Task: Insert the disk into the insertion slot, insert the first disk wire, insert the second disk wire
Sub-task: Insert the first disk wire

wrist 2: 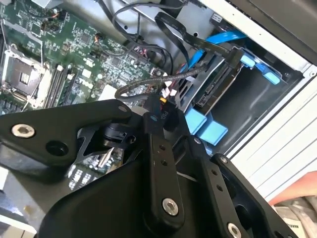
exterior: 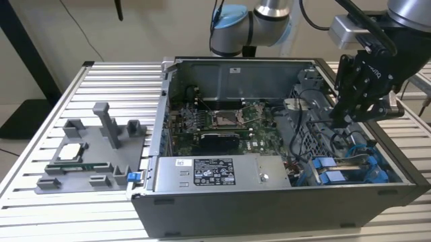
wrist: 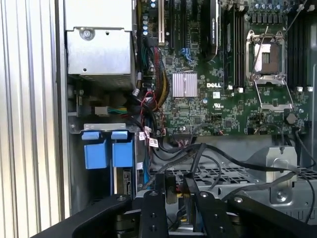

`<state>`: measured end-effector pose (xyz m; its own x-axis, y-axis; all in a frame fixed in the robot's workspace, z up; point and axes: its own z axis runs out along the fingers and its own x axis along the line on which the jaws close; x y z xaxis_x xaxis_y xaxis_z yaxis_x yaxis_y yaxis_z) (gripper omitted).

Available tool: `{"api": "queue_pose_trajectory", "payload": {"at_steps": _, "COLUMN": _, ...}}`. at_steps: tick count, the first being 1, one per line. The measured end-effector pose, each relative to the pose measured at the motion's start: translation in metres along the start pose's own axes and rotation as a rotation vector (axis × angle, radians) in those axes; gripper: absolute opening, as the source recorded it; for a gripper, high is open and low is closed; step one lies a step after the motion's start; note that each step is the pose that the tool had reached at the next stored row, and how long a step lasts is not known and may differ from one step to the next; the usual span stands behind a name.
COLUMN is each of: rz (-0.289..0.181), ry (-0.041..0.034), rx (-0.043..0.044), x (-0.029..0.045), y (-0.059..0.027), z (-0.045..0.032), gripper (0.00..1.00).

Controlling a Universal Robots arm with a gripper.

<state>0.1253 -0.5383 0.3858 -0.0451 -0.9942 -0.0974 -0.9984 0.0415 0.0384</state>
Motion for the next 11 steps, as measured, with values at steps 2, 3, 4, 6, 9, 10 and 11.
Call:
{"api": "queue_pose_trajectory", "payload": {"at_steps": 2, "rz": 0.000, "ry": -0.0007, "rx": -0.0004, "x": 0.0010, "y": -0.0003, "z": -0.0005, "gripper": 1.00}}
{"api": "queue_pose_trajectory", "payload": {"at_steps": 3, "rz": 0.000, "ry": -0.0009, "rx": -0.0007, "x": 0.0014, "y": -0.0003, "z": -0.0011, "gripper": 1.00}}
{"api": "queue_pose_trajectory", "payload": {"at_steps": 4, "rz": 0.000, "ry": -0.0011, "rx": -0.0009, "x": 0.0019, "y": -0.0004, "z": -0.0019, "gripper": 1.00}}
{"api": "queue_pose_trajectory", "payload": {"at_steps": 6, "rz": 0.000, "ry": -0.0010, "rx": -0.0013, "x": 0.0028, "y": -0.0003, "z": -0.0030, "gripper": 1.00}}
{"api": "queue_pose_trajectory", "payload": {"at_steps": 9, "rz": 0.000, "ry": -0.0012, "rx": -0.0013, "x": 0.0036, "y": -0.0004, "z": -0.0030, "gripper": 1.00}}
{"api": "queue_pose_trajectory", "payload": {"at_steps": 10, "rz": 0.000, "ry": -0.0011, "rx": -0.0013, "x": 0.0039, "y": -0.0004, "z": -0.0031, "gripper": 1.00}}
{"api": "queue_pose_trajectory", "payload": {"at_steps": 11, "rz": 0.000, "ry": -0.0011, "rx": -0.0013, "x": 0.0044, "y": -0.0005, "z": -0.0031, "gripper": 1.00}}
